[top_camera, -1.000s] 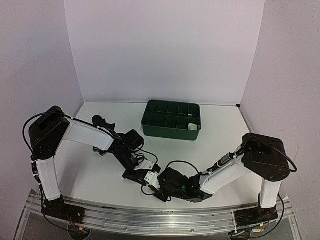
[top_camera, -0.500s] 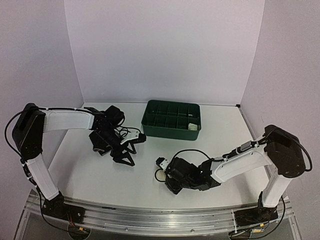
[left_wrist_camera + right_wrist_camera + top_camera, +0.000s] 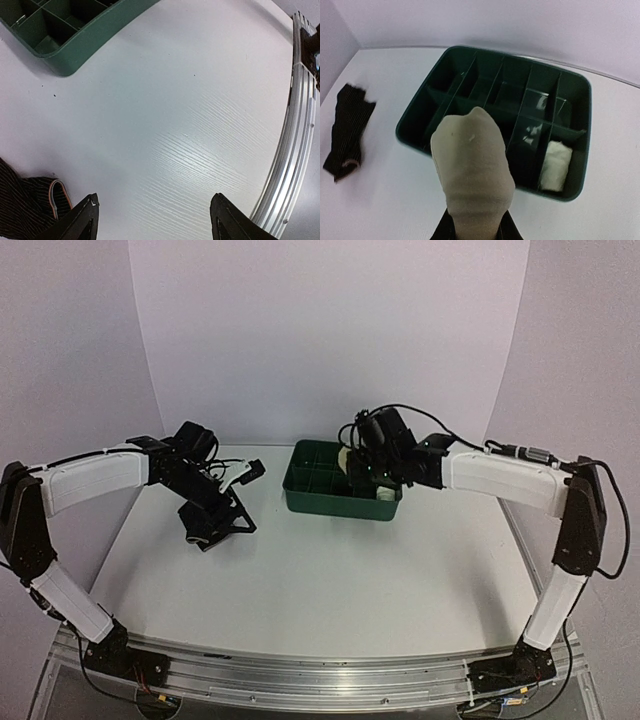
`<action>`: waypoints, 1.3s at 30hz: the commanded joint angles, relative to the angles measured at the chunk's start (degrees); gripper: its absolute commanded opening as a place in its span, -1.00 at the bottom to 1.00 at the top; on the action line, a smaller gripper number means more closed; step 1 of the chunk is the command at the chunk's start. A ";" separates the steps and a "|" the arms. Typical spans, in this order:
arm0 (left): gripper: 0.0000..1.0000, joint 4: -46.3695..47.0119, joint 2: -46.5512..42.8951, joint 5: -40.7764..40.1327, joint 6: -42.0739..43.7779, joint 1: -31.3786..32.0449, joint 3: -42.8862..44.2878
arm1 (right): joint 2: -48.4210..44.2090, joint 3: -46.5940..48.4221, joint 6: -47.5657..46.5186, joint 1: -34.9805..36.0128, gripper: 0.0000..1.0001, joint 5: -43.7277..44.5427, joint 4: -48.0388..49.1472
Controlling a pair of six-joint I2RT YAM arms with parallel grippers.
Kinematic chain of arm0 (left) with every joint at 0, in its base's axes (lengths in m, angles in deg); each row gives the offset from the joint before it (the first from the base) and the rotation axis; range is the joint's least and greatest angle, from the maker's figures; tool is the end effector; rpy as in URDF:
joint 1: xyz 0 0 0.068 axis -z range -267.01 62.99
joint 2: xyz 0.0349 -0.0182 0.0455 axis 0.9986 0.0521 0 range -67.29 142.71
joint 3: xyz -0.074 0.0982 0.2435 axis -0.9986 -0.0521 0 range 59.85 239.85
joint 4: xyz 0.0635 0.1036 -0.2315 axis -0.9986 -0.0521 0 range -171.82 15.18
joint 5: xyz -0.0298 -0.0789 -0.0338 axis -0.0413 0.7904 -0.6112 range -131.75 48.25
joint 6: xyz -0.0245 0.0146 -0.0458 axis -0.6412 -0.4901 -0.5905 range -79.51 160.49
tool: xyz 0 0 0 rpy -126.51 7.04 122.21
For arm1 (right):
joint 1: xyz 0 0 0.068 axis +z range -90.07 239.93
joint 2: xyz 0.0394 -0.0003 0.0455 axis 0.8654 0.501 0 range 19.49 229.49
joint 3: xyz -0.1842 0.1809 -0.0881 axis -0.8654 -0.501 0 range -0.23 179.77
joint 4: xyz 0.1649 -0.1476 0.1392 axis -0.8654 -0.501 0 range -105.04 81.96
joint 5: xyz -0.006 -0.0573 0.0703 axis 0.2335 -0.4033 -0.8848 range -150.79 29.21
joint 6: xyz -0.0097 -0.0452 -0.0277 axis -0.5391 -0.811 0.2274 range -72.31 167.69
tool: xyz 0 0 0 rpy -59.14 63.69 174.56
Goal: Roll the underwear
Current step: Place the underwear in the storage box.
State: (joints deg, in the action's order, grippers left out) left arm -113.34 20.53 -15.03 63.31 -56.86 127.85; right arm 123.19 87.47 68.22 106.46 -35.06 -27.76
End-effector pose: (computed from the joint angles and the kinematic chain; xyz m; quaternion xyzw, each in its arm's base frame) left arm 0.2654 -0.1726 0.2605 0.4738 0.8097 -0.2388 0.2506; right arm 0.3006 0.2947 0.2983 -0.0961 0.8681 0.0805 0.4802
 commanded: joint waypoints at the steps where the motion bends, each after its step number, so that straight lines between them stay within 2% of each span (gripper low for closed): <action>1: 0.52 2.53 -3.62 -3.66 -6.90 -0.27 -2.14 | 10.91 10.11 4.02 -3.75 -1.00 4.30 -9.49; 8: 0.52 2.88 -5.36 -3.56 -6.87 -0.58 -3.84 | 20.82 18.08 10.25 -7.22 -1.00 10.93 -12.00; 13: 0.52 3.64 -6.12 -2.80 -7.02 -0.70 -5.90 | 25.44 23.24 9.72 -7.36 -1.00 13.46 -15.28; 17: 0.52 3.90 -6.36 -2.76 -6.79 -0.71 -6.38 | 27.44 23.79 11.06 -7.65 -1.00 14.95 -17.11; 25: 0.52 4.34 -6.17 -3.33 -5.86 -0.67 -6.48 | 34.33 31.09 11.53 -7.81 -1.00 9.67 -20.95; 37: 0.52 4.95 -6.00 -3.82 -5.48 -0.70 -6.97 | 37.69 32.43 15.13 -8.79 -0.99 -1.93 -21.41; 39: 0.52 5.04 -5.99 -3.98 -5.41 -0.66 -7.13 | 37.04 30.74 16.44 -9.15 -0.89 -2.37 -21.42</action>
State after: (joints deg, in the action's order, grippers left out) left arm -110.10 16.21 -18.05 57.12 -57.23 121.20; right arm 159.15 119.98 81.33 97.81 -31.61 -46.76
